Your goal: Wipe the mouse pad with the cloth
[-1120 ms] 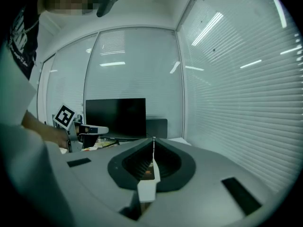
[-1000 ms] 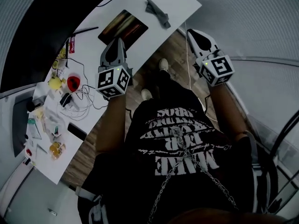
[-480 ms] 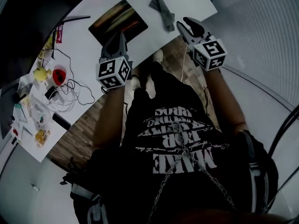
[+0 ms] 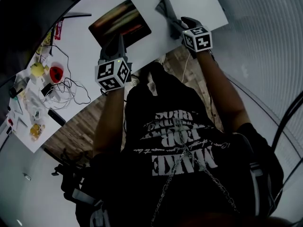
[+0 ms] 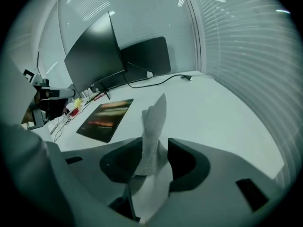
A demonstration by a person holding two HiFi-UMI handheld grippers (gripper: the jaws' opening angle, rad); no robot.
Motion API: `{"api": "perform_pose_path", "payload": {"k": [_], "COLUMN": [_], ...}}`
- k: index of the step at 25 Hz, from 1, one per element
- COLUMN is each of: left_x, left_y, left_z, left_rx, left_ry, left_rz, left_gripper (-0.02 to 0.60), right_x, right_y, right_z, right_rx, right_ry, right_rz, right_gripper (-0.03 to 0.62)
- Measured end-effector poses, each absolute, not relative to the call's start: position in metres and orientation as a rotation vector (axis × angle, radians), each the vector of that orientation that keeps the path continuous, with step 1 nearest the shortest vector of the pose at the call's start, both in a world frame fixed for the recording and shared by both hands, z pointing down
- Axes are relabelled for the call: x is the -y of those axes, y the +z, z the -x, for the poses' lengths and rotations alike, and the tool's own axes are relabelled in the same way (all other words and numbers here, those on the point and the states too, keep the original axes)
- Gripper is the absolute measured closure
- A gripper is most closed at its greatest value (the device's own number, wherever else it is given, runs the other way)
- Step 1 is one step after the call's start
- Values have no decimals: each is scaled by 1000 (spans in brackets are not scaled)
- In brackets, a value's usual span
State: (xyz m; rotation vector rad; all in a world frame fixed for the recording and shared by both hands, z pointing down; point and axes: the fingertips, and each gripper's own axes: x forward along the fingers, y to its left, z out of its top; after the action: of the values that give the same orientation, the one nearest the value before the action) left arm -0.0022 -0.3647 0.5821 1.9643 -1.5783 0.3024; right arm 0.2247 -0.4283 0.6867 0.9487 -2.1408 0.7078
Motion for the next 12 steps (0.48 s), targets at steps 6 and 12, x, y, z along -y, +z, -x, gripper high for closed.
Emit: {"api": "perform_pose_path", "payload": {"k": [6, 12], "left_x": [358, 353], "left_y": [575, 566], "left_z": [24, 69], "left_rx": [1619, 1651], "left_ry": [282, 283], "left_rz": [-1922, -1916], "left_gripper": [575, 575], "right_x": [426, 425], "right_y": [709, 680], "right_z": [-220, -195], "right_rx": [2043, 2067], "right_ry": [654, 589], "right_rz": [-912, -907], "right_gripper": [494, 571]}}
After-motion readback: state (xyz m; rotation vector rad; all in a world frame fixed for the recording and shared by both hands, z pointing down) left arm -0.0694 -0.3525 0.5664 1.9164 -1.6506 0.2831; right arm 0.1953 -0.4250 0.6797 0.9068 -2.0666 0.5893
